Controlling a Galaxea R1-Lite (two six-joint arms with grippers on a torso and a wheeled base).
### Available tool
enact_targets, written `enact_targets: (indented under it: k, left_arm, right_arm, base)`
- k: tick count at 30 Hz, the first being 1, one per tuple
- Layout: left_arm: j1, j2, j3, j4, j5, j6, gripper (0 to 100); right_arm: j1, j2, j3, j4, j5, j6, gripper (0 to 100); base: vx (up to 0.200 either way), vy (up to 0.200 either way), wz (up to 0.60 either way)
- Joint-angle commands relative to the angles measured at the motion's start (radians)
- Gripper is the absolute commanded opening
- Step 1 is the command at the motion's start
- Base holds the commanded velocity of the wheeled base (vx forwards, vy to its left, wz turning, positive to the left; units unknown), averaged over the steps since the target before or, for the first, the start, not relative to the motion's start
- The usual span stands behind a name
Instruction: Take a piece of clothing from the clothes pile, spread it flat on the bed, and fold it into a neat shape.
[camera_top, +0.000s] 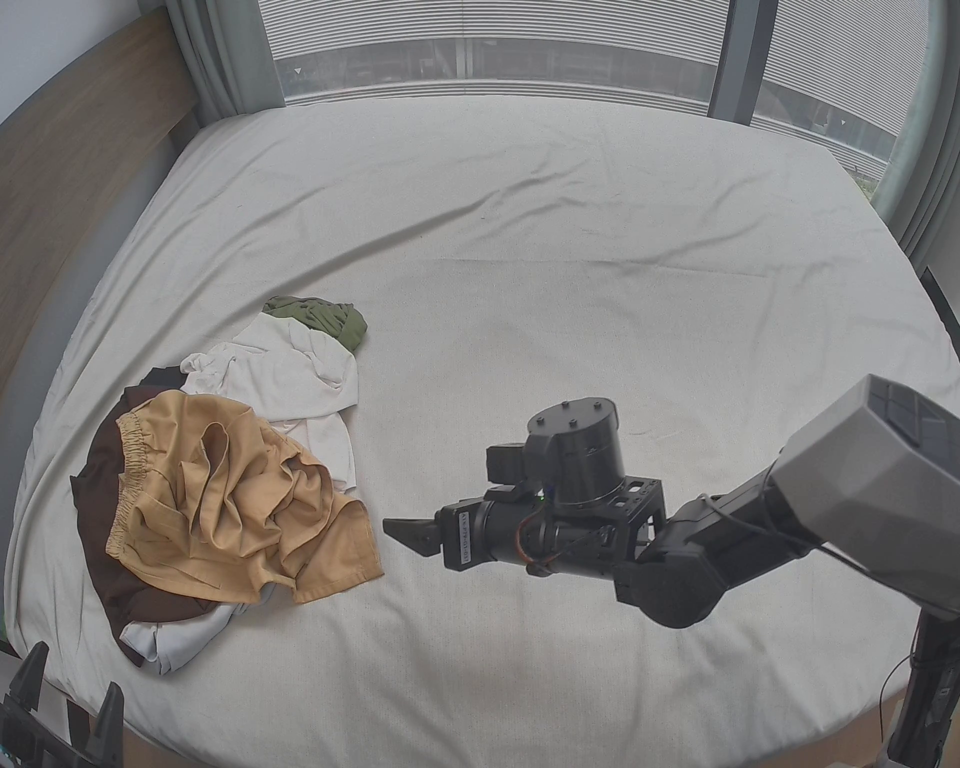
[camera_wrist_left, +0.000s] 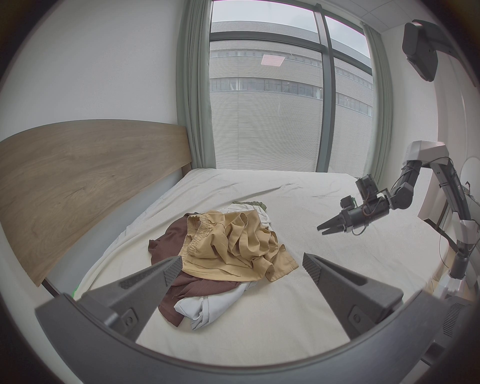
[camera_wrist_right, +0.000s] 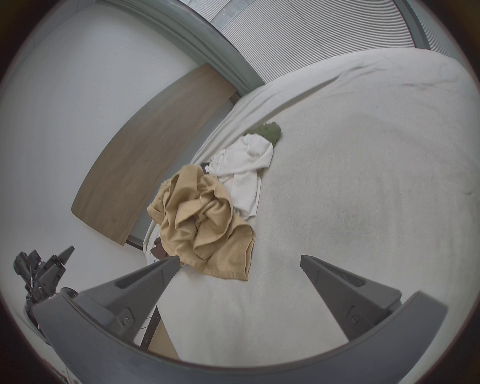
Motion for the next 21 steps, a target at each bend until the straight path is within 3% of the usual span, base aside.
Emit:
enact_targets:
  k: [1,13,21]
  left_arm:
    - [-0.001,-0.016,0.018,0.000,0.000,0.000,100]
    - [0.001,-0.016,0.018,0.000,0.000,0.000,100]
    - [-0.001,-0.016,0.018,0.000,0.000,0.000,100]
  right_arm:
    - [0.014,0.066,-0.028,-0.001,-0.001,0.002,100]
    - [0.027,0.184,-0.142,0.011,-0.002,0.005,100]
    - [0.073,0.273,-0.246,0.014,-0.004,0.060,100]
  base:
    - [0.000,0.000,0.00]
    - [0.000,0.000,0.00]
    - [0.000,0.000,0.00]
